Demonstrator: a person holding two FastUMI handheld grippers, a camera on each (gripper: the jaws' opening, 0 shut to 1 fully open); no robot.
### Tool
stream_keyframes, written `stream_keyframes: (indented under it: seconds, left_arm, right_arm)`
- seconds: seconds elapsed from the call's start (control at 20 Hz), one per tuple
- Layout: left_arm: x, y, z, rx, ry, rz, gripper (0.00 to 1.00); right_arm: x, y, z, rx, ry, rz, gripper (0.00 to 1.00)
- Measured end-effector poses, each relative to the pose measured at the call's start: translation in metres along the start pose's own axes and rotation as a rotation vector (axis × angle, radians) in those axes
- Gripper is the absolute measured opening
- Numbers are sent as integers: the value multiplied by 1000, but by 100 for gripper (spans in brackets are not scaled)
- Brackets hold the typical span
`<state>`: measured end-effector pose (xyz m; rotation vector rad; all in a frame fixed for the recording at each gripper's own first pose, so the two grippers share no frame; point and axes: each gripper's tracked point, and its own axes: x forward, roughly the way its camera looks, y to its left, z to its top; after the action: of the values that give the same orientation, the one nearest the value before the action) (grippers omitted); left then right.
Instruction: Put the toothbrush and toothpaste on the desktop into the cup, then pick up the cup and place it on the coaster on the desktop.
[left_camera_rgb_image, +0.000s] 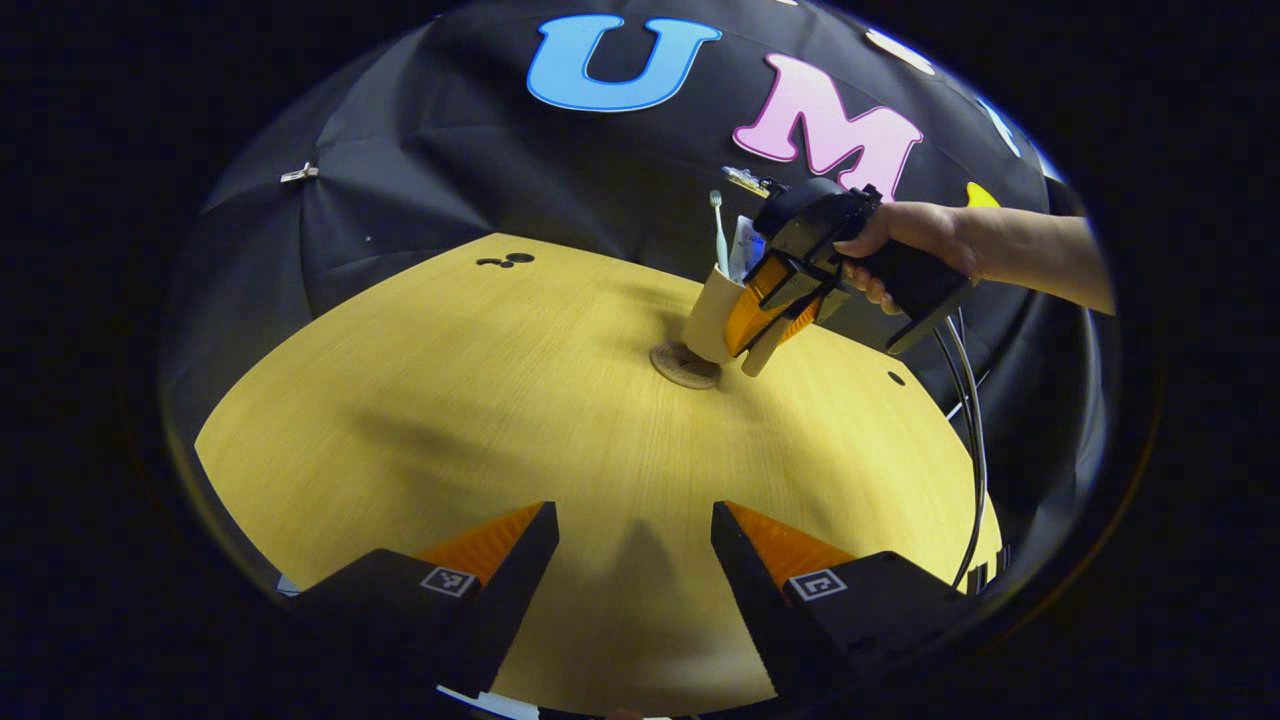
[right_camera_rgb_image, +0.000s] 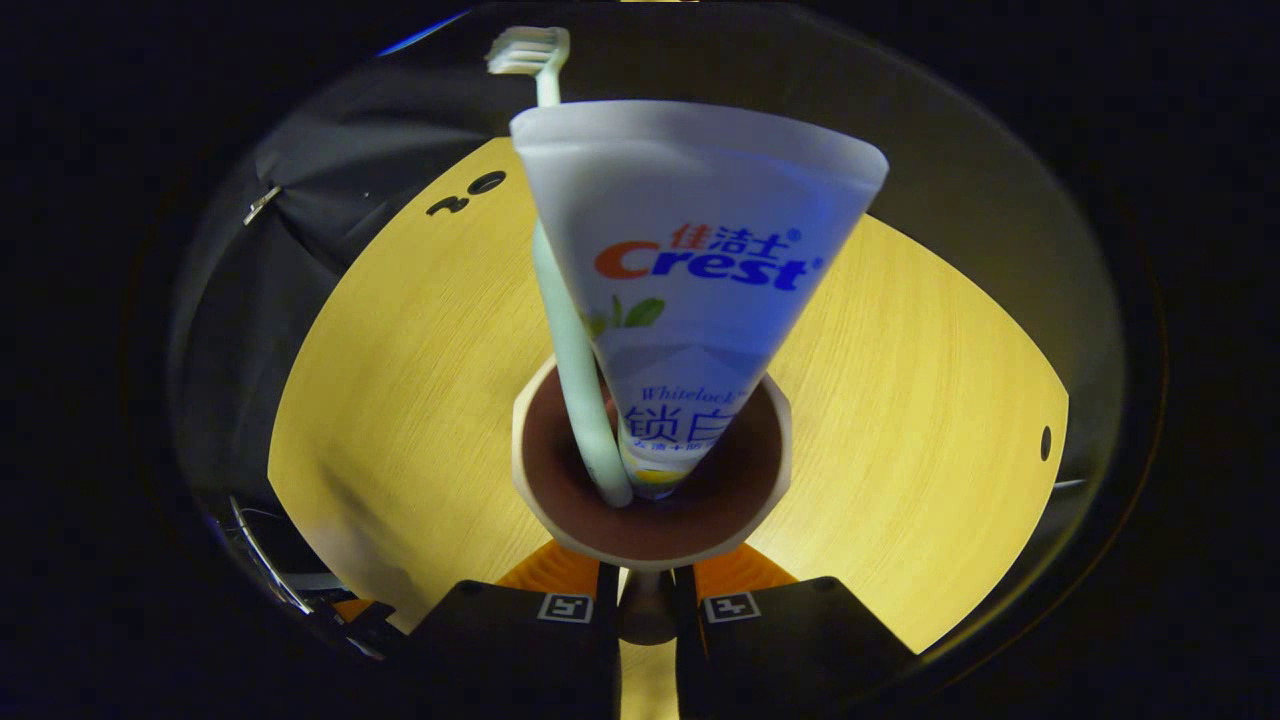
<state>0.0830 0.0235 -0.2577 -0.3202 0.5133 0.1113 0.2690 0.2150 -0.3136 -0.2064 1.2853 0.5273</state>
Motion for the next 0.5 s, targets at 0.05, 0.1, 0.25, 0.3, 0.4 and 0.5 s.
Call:
stream_keyframes:
  seconds: [0.05,0.1,0.25,0.3,0.4,0.5]
  left_arm:
    - [-2,2,1,-8,-5,4,97]
    - [-3,3,2,-19,-10,3,98]
    - [-7,9,4,-18,-19,4,98]
    - [-8,10,3,-10,-19,5,98]
    - [-8,14,1,0,-13,9,98]
    - [-10,17,-1,-3,-9,14,98]
  right_arm:
    - [3,2,-1,-9,2,-7,25]
    - [5,3,-3,-16,5,-13,25]
    - [16,5,-8,-23,30,-26,25]
    - [19,9,-6,-28,25,-30,25]
    - [17,7,-8,-28,30,-31,25]
    - [18,7,-7,-34,30,-39,25]
